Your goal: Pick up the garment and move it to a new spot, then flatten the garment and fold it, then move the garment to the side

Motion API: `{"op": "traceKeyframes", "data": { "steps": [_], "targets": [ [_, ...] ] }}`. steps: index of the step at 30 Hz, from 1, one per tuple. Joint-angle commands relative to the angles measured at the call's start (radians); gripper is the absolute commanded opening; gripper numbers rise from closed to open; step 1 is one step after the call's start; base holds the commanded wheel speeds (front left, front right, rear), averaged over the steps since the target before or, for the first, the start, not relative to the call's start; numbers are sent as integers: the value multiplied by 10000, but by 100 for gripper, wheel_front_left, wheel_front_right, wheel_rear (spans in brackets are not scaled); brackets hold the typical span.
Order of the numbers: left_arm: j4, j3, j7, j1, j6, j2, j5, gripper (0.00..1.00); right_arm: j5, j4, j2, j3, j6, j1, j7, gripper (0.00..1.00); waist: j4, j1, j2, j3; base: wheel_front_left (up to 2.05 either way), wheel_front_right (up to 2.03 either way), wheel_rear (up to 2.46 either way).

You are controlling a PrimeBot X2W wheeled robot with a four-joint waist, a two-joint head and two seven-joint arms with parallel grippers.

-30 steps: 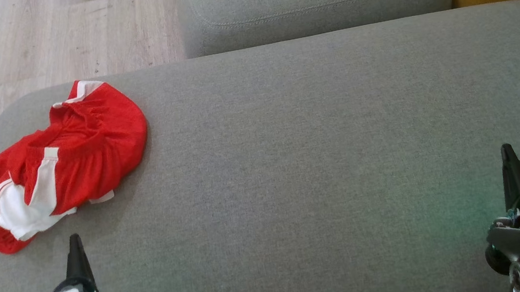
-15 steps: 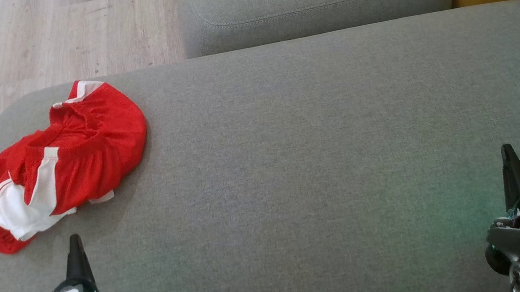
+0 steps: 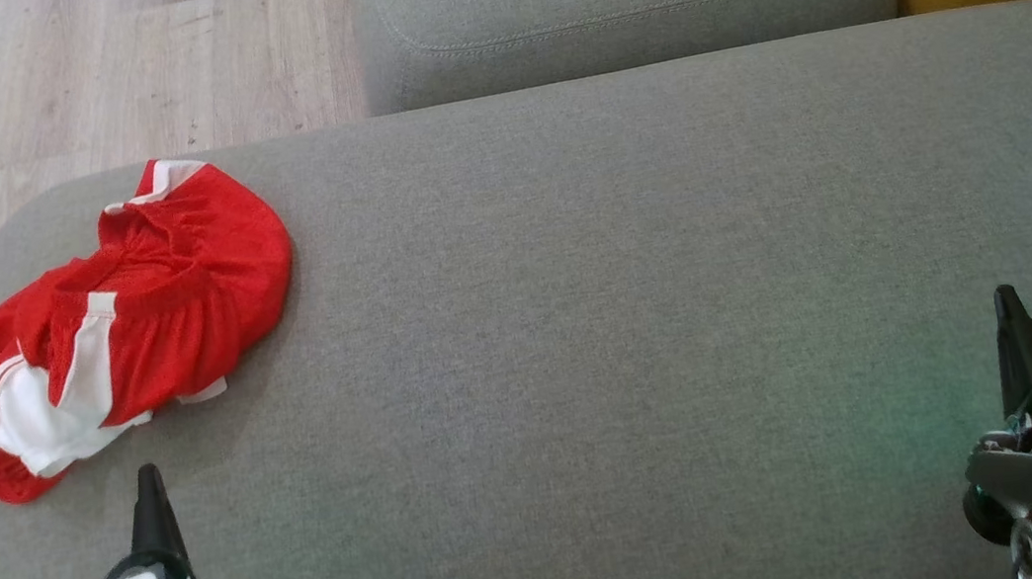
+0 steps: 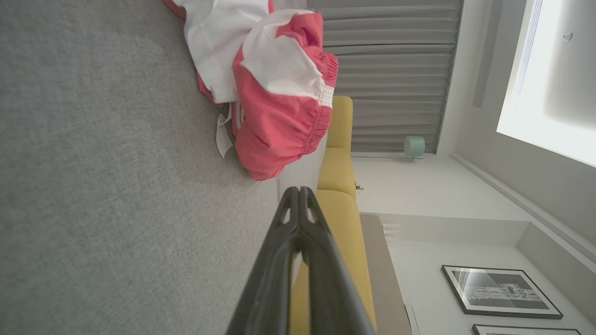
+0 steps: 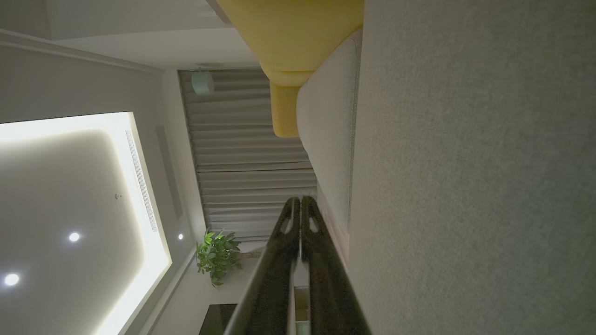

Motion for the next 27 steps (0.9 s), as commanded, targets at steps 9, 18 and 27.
{"op": "traceKeyframes", "data": {
  "steps": [9, 18, 27],
  "targets": [
    [-291, 408, 27, -513, -63, 35, 89, 0, -24, -309, -54, 215, -7, -533, 56, 0, 0, 0, 0, 0, 0, 0, 0],
    [-291, 408, 27, -513, -63, 35, 89, 0, -24, -309, -54, 215, -7, -533, 56, 0, 0, 0, 0, 0, 0, 0, 0],
    [-291, 408, 27, -513, -63, 35, 89, 0, -24, -309, -54, 215, -7, -533, 56, 0, 0, 0, 0, 0, 0, 0, 0]
  ]
}}
